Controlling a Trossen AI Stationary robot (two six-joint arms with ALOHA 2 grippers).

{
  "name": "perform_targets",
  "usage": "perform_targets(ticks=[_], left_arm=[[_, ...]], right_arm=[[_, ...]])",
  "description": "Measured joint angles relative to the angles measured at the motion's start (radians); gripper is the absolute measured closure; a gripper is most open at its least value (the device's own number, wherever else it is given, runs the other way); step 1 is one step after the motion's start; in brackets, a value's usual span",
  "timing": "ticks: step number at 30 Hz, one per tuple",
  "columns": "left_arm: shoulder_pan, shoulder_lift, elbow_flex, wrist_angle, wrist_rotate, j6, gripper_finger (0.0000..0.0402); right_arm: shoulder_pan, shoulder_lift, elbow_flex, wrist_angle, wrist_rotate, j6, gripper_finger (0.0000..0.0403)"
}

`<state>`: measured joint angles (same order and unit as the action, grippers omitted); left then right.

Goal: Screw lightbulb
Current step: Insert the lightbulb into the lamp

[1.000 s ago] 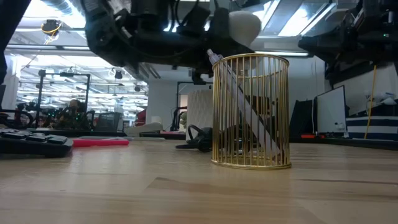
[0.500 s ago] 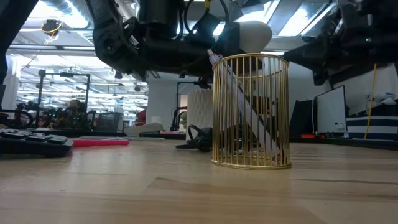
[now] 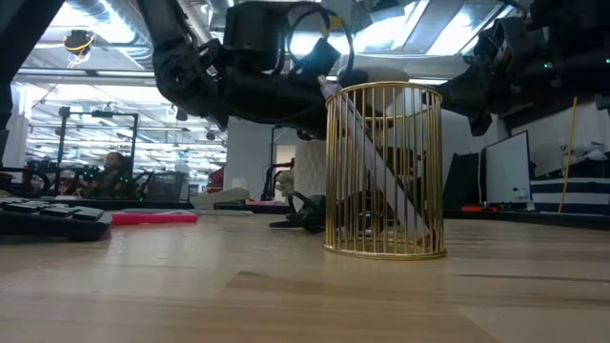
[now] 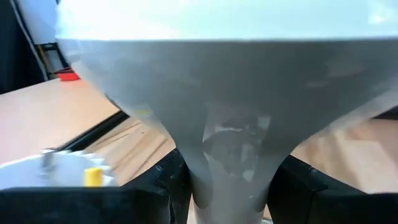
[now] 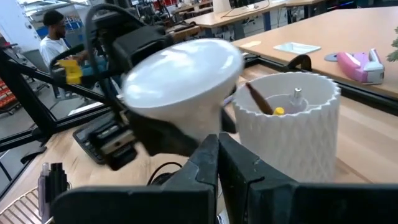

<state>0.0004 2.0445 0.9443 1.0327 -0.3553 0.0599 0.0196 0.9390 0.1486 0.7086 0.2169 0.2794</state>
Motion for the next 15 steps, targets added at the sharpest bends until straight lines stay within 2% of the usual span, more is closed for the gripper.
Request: perform_targets(ticks=[10, 15], left_arm=[[0.103, 0.007, -0.005, -0.016, 0.012, -0.018, 0.0249], [0.124, 0.006, -0.003, 0.021, 0.084, -0.066, 0.0255]], right_arm=[[0.000, 0.000, 0.001, 0.000, 0.000, -0.009, 0.0391], [0.000, 0.000, 0.002, 0.000, 0.000, -0.024, 0.0391]])
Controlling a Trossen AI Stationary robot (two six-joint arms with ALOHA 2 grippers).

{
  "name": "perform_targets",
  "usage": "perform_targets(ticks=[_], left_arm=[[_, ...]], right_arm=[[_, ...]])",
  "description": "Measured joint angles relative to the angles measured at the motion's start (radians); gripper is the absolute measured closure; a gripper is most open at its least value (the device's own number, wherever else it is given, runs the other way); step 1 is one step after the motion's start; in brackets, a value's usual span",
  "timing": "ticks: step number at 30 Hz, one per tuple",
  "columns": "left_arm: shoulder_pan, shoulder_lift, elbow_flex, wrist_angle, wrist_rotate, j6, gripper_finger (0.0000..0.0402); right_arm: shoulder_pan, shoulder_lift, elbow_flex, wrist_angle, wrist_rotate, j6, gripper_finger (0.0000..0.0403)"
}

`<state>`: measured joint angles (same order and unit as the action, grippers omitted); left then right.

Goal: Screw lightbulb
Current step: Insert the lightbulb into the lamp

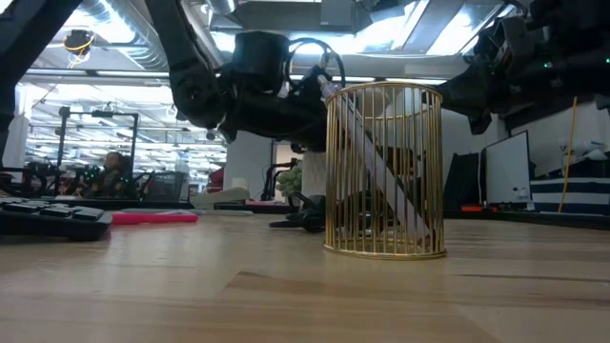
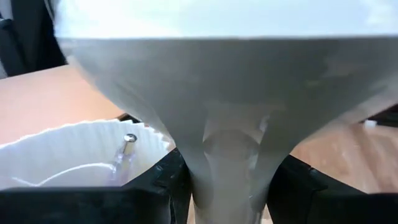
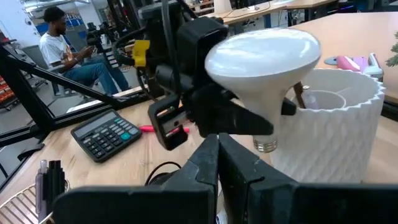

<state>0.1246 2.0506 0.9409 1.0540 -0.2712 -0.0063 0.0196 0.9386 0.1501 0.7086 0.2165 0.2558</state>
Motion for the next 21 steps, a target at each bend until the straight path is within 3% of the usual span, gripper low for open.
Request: perform_targets(ticks=[21], left_arm=[[-0.172, -0.034, 0.001, 0.001, 0.052, 0.040, 0.0246]], right_arm=[[0.000, 0.000, 0.002, 0.071, -0.079, -0.008, 0.0391]])
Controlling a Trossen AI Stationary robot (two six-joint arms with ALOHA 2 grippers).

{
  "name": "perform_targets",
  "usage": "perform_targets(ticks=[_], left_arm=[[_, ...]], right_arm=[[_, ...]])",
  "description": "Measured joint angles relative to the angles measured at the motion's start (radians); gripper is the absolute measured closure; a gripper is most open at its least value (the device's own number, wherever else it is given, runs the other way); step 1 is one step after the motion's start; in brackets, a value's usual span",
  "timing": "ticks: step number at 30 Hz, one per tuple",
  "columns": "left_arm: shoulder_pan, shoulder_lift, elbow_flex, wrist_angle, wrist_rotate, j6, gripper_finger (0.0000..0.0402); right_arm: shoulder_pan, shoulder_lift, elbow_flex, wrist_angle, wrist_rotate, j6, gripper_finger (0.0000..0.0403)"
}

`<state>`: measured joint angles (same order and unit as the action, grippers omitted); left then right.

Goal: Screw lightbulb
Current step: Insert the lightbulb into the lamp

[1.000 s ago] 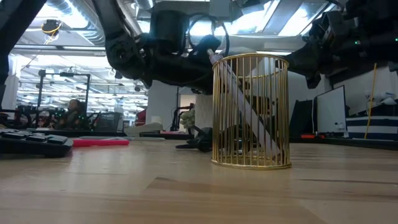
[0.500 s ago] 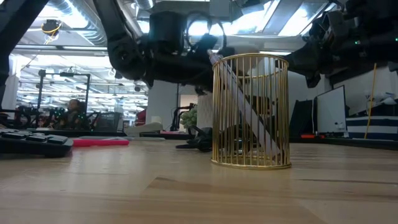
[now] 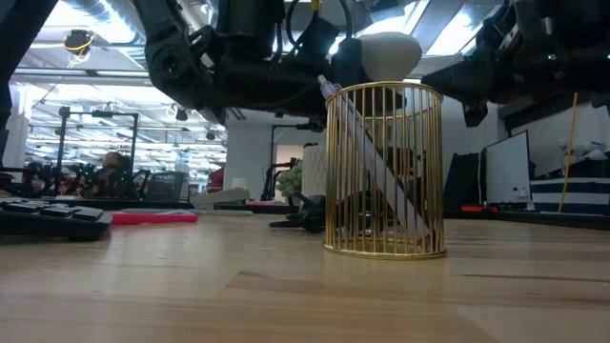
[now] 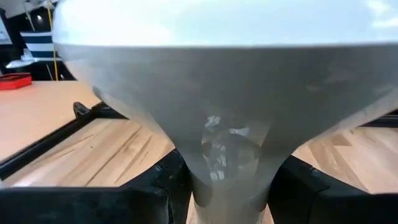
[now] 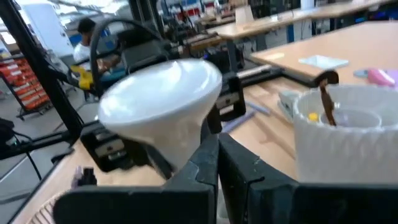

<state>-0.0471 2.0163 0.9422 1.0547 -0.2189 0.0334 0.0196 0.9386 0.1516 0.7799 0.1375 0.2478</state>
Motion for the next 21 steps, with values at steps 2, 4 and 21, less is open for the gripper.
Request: perform_targets(ticks=[2, 4, 21], left_arm=[[0.003, 0.000, 0.000, -0.005, 0.000, 0.000, 0.0245], [0.012, 0.000, 0.000, -0.005, -0.001, -0.010, 0.0245], [0.035, 0.024, 0.001, -0.015, -0.002, -0.053, 0.0245]], right_arm=[[0.000, 0.000, 0.000, 0.028, -0.001, -0.019, 0.0391], [0.000, 0.000, 0.000, 0.046, -0.008, -0.025, 0.0391], [0.000, 0.000, 0.000, 0.062, -0.019, -0.103, 0.0391]])
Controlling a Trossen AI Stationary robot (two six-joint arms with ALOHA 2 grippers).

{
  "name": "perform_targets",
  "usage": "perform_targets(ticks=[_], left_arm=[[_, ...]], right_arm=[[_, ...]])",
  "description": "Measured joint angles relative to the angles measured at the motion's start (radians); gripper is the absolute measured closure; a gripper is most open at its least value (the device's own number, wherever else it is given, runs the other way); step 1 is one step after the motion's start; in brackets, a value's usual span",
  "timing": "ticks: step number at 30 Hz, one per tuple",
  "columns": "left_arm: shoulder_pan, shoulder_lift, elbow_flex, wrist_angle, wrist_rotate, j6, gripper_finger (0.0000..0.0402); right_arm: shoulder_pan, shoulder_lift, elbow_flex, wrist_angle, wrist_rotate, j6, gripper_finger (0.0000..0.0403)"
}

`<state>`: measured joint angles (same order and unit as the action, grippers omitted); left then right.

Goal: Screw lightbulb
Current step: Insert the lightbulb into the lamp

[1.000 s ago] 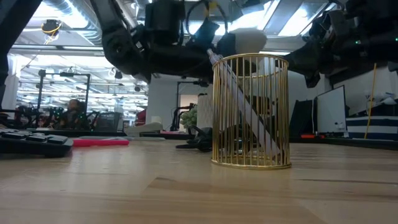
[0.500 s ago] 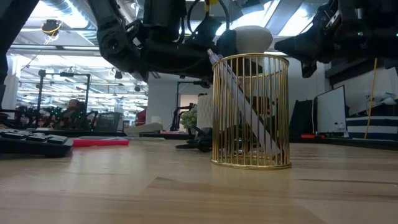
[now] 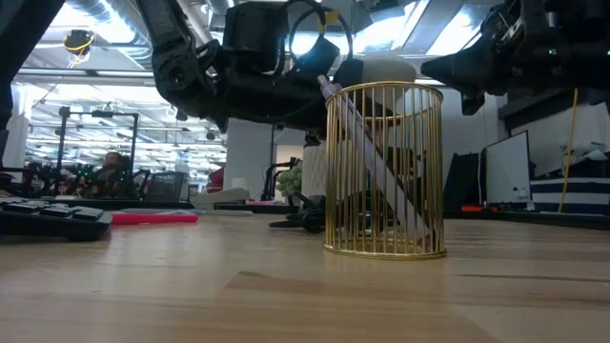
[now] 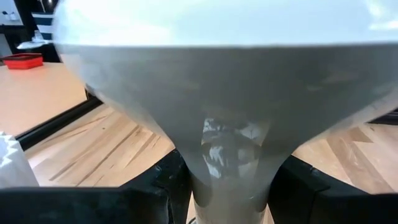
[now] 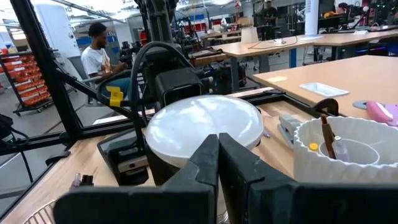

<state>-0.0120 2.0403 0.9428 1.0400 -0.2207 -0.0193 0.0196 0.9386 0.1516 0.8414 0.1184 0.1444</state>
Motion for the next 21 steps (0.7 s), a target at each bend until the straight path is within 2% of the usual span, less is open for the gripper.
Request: perform_targets(ticks=[21], left_arm=[[0.011, 0.000, 0.002, 0.021, 0.009, -0.031, 0.0245]], right_arm=[[0.000, 0.000, 0.000, 0.096, 0.001, -0.100, 0.0391]])
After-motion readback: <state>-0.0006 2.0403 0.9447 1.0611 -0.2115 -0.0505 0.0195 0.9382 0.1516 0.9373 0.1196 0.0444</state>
